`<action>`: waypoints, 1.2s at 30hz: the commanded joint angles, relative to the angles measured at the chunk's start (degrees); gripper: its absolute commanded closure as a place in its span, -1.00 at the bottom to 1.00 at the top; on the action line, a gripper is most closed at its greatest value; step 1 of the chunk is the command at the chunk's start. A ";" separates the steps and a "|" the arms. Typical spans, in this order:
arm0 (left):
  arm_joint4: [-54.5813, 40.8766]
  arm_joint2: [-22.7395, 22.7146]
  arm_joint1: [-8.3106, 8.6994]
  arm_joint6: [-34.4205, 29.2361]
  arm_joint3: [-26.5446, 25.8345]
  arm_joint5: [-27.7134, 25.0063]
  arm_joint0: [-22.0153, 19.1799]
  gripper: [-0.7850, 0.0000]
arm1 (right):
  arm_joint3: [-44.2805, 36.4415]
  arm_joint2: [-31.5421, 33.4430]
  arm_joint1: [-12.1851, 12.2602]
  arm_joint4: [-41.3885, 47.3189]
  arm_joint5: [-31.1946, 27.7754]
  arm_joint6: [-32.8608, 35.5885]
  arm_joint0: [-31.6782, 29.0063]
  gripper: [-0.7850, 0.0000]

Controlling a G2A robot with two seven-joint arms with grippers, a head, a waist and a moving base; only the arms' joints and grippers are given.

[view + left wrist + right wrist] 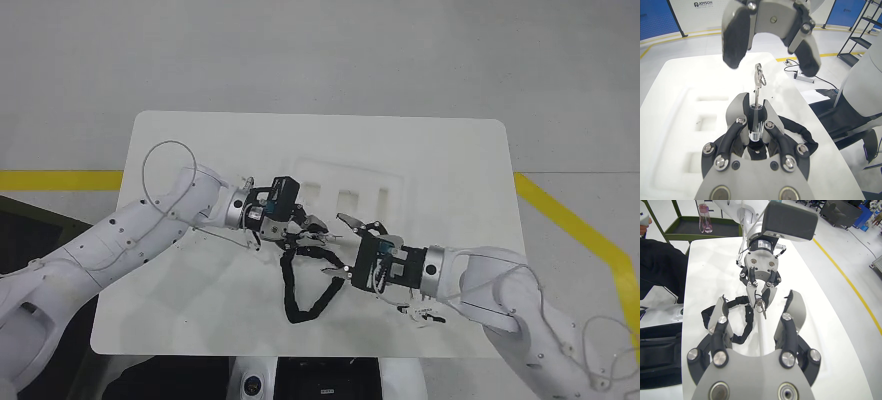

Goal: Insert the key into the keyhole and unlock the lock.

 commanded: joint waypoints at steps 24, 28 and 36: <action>-16.22 -12.40 4.89 -40.90 -5.57 12.16 4.75 1.00 | -2.08 9.33 1.28 -0.11 0.24 -6.84 -12.57 -1.00; -17.40 -12.40 3.84 -43.75 -5.23 11.48 4.69 0.51 | -2.17 10.38 1.40 -0.12 0.01 -7.48 -13.71 -1.00; -18.60 -12.27 1.35 -45.87 -1.87 8.63 3.97 -0.89 | -0.73 10.52 1.32 0.78 -0.88 -9.39 -13.81 -1.00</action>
